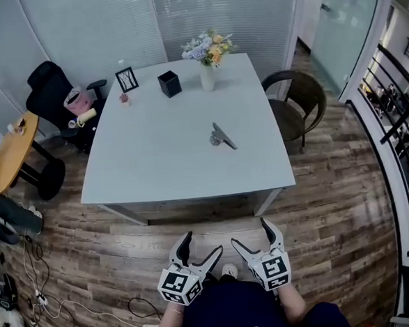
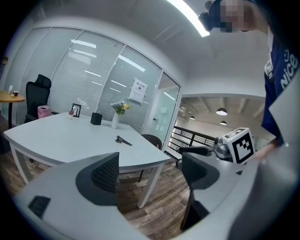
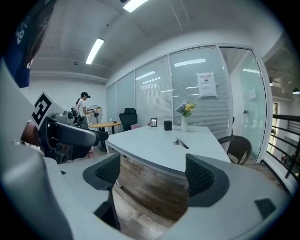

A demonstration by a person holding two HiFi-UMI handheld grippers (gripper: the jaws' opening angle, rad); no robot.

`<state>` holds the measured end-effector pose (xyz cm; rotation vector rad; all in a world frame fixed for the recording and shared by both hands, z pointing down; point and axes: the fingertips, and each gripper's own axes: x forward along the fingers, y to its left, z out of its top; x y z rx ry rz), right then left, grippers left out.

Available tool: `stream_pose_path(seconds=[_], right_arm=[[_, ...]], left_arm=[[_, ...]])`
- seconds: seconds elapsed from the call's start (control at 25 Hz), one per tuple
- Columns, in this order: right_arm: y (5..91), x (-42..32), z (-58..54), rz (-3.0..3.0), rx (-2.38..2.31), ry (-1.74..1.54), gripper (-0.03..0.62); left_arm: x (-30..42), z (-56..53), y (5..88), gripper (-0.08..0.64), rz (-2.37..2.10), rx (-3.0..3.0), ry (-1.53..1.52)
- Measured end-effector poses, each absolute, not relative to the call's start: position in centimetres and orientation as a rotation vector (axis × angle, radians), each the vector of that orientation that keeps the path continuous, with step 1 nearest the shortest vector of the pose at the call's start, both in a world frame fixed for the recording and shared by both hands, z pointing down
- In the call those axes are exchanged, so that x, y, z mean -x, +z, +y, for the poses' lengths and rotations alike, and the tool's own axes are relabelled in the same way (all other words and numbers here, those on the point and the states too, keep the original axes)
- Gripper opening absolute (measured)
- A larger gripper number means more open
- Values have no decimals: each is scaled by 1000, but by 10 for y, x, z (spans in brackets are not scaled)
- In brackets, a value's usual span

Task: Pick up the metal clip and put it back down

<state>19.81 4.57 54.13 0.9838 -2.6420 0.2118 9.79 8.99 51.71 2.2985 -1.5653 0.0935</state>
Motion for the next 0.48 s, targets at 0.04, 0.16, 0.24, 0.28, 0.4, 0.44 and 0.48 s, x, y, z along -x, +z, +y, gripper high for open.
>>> stream_pose_path(seconds=[0.04,0.16,0.24,0.28,0.4,0.44,0.48], right_arm=[[543,-198,45,-2645,-981,227,428],[544,-196,39,-2649,-968,241,426],[544,-195,35,-2651,-971,247,426],[544,-194,34,-2649,-977,251,425],[546,-192,30,-2637,-1000,259,425],[547,-190,28,-2632,-1010,259,425],[548,-187,25,-2627,-1020,260,425]], left_arm=[[-98,88,517,407,-1561,-2299,94],[-99,82,518,407,-1554,-2303,106],[-96,79,520,407,-1556,-2294,109],[-95,79,522,407,-1553,-2286,109],[-91,77,530,407,-1532,-2276,116],[-90,75,532,407,-1522,-2277,118],[-88,72,534,407,-1513,-2279,118]])
